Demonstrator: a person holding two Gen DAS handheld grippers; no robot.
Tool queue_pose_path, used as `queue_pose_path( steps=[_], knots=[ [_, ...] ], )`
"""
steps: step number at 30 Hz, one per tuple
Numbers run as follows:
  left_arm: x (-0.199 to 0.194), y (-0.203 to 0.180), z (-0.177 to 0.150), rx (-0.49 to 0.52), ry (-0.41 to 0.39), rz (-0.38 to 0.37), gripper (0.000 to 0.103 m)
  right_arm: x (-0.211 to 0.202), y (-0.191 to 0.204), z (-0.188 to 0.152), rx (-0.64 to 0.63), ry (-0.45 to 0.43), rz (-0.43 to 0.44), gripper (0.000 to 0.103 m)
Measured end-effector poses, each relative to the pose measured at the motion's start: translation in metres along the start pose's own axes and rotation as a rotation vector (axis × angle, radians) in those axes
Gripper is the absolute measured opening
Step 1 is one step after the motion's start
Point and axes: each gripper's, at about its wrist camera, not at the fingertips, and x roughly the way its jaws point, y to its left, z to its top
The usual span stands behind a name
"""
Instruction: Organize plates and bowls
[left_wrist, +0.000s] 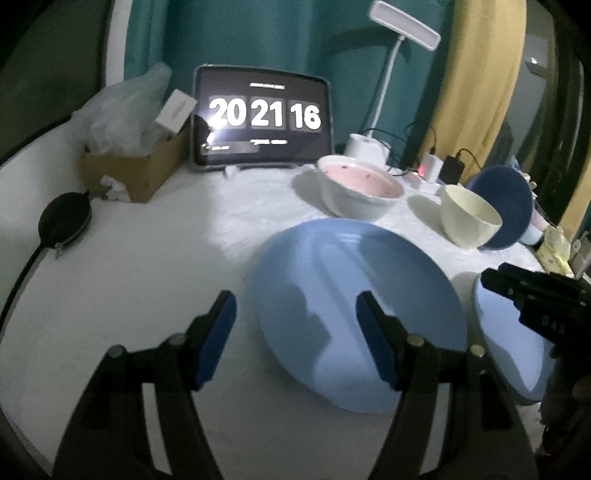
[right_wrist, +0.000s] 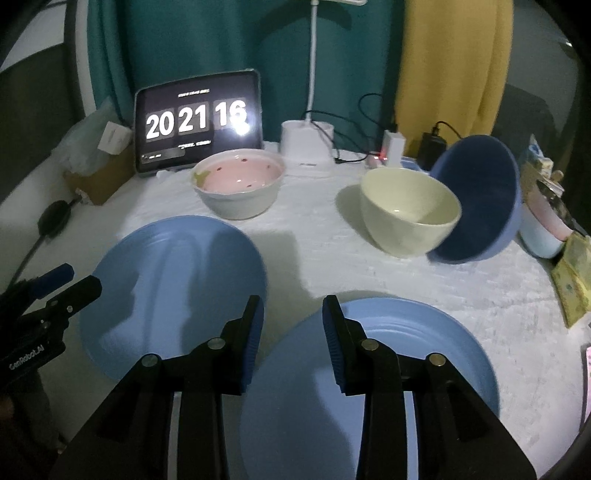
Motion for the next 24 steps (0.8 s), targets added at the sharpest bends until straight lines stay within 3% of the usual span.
queue_pose_path(
  steps=[6, 24],
  knots=[
    [0.009, 0.012, 0.001, -0.01, 0.023, 0.017, 0.069, 0.014, 0.012, 0.005, -0.012, 0.023, 0.025, 0.045],
    [0.043, 0.018, 0.003, -0.01, 0.135, 0.033, 0.069, 0.065, 0.024, 0.012, 0.005, 0.203, 0.083, 0.045]
  ],
)
